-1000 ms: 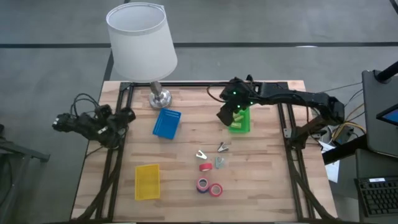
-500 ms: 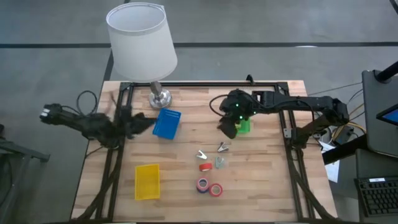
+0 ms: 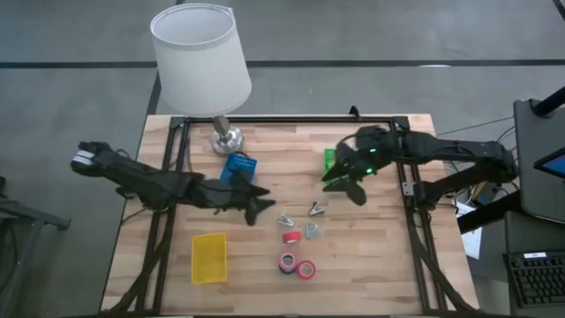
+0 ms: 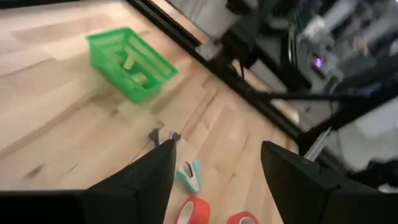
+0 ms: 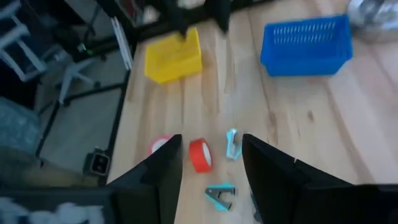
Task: Pick and place Stapler, Stapler remover, tape
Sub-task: Put the top orange tape into the yellow bin
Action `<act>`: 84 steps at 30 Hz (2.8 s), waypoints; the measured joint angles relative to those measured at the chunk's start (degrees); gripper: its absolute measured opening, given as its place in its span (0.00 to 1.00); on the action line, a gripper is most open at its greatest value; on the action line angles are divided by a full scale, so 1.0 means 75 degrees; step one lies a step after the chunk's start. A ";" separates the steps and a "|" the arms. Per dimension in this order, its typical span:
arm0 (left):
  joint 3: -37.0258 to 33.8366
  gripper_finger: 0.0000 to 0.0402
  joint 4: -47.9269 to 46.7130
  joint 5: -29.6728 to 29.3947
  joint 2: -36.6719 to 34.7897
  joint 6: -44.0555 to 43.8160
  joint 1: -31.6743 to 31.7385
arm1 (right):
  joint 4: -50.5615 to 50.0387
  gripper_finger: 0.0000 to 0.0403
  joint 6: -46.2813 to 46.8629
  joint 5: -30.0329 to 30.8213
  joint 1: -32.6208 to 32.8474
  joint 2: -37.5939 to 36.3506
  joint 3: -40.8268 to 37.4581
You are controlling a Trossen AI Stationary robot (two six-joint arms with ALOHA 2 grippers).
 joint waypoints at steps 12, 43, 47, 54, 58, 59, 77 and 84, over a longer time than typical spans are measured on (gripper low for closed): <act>0.1681 0.59 -0.0235 0.1203 0.2746 0.0644 0.0264 | 0.0817 0.33 0.0144 0.1764 -0.0013 -0.2691 -0.0953; 0.4564 0.59 -0.4043 0.2711 0.5773 0.1205 0.0060 | 0.0883 0.20 -0.0172 0.1733 -0.0010 -0.3773 -0.1623; 0.4561 0.58 -0.4034 0.2648 0.5863 0.1402 0.0087 | 0.0883 0.19 -0.0175 0.1738 -0.0010 -0.3773 -0.1623; 0.4558 0.56 -0.4041 0.2640 0.5979 0.1381 0.0226 | 0.0886 0.17 -0.0175 0.1739 -0.0010 -0.3773 -0.1623; 0.4555 0.47 -0.4107 0.2785 0.6015 0.1346 0.0335 | 0.1021 0.18 -0.0172 0.1742 -0.0010 -0.3762 -0.1623; 0.4555 0.44 -0.4103 0.2818 0.6013 0.1320 0.0369 | 0.1057 0.19 -0.0172 0.1742 -0.0010 -0.3762 -0.1623; 0.4560 0.35 -0.6533 0.3018 0.4358 0.0367 0.0541 | 0.2191 0.17 -0.0328 0.1765 -0.0016 -0.3127 -0.1623; 0.4467 0.27 -0.8468 0.3131 0.3283 -0.0679 0.0135 | 0.3220 0.15 -0.0542 0.1753 -0.0013 -0.2490 -0.1623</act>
